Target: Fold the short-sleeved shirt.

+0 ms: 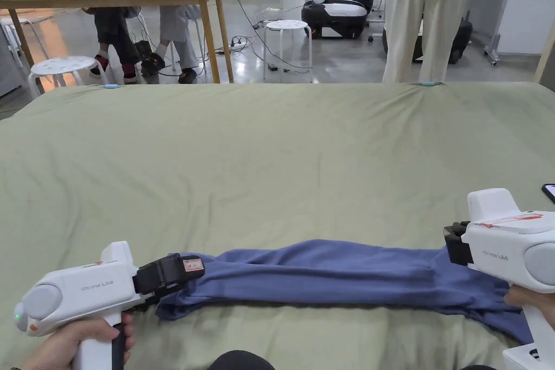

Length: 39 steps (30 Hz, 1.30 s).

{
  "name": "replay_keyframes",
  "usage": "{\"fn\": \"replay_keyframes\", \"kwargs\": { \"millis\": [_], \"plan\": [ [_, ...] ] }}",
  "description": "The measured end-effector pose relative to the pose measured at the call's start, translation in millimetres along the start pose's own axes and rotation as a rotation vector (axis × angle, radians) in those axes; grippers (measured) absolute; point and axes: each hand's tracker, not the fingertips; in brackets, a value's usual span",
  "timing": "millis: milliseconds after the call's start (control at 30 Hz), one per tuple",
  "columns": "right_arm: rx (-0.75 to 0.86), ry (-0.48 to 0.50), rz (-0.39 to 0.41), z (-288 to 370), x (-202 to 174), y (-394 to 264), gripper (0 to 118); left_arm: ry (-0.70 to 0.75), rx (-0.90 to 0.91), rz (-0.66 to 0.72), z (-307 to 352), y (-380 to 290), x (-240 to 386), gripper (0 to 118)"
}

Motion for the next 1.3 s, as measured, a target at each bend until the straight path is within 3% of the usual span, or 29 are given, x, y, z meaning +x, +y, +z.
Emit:
{"fn": "replay_keyframes", "kwargs": {
  "millis": [67, 133, 167, 200, 233, 400, 700, 733, 1100, 1300],
  "plan": [
    [-0.003, -0.002, 0.002, -2, 0, 0, 0, -0.013, 0.012, -0.006, -1, 0, 14, 109],
    [-0.009, -0.005, 0.002, -5, -1, 0, 0, -0.021, 0.001, -0.007, -8, 1, 21, 88],
    [-0.012, -0.005, 0.003, -6, -1, 0, 0, 0.008, -0.021, -0.038, -13, 0, 24, 74],
    [-0.013, -0.005, 0.001, -7, -1, 0, 0, 0.001, -0.057, -0.03, -17, 1, 26, 45],
    [-0.014, -0.005, 0.0, -7, -2, 0, 0, 0.012, -0.086, -0.012, -24, -2, 28, 33],
    [-0.023, -0.002, -0.008, -9, -2, -3, 0, -0.013, -0.071, -0.024, -30, -12, 34, 16],
    [-0.034, -0.002, 0.02, -11, -5, -1, 0, -0.01, -0.051, -0.044, -13, -13, 43, 12],
    [-0.033, -0.003, 0.024, -11, -6, 0, 0, -0.006, -0.046, -0.045, -19, 13, -9, 12],
    [-0.017, 0.008, 0.027, -13, -10, 5, 0, 0.178, 0.11, -0.006, 72, 50, -60, 11],
    [-0.022, 0.018, 0.023, -16, -13, 3, 0, 0.153, 0.093, -0.052, 64, 44, -32, 11]
  ]
}}
